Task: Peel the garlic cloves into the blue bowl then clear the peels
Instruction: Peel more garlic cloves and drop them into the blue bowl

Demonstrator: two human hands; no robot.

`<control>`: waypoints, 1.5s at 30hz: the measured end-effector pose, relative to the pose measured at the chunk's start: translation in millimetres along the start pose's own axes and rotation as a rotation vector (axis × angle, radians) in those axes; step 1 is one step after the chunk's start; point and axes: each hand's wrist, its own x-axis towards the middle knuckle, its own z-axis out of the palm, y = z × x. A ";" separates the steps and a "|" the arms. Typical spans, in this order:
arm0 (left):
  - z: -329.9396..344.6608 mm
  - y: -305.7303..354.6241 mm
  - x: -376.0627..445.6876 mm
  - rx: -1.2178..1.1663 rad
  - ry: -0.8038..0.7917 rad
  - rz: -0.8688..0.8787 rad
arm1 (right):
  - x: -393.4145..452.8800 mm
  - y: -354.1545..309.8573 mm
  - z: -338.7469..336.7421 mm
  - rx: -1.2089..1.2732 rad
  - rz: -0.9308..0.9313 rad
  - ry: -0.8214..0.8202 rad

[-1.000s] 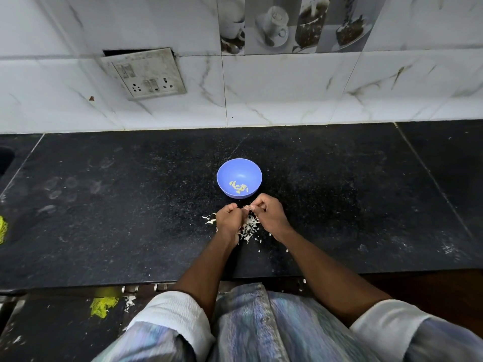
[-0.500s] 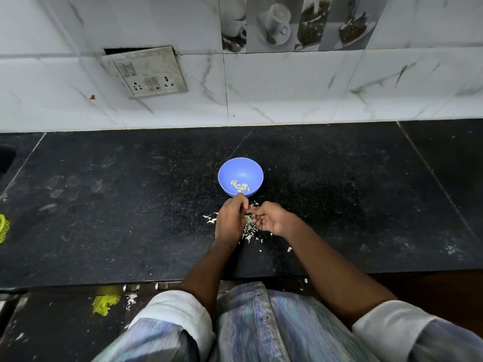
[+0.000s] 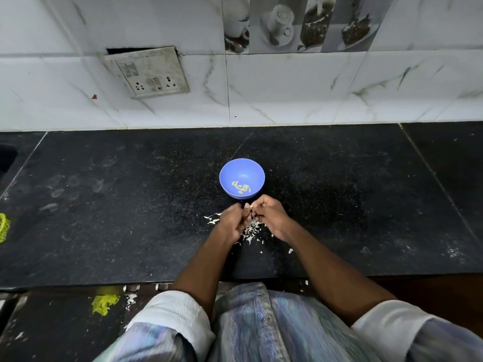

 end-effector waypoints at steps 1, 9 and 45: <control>-2.1 -4.2 3.1 0.133 0.015 0.181 | -0.5 -1.5 -0.7 0.067 0.059 -0.010; -15.3 -2.9 1.2 0.952 0.135 1.009 | -1.4 -8.7 -0.8 0.130 0.209 -0.020; 9.7 8.1 6.6 -0.069 0.069 -0.200 | -6.2 -3.6 -7.3 -0.061 0.016 0.009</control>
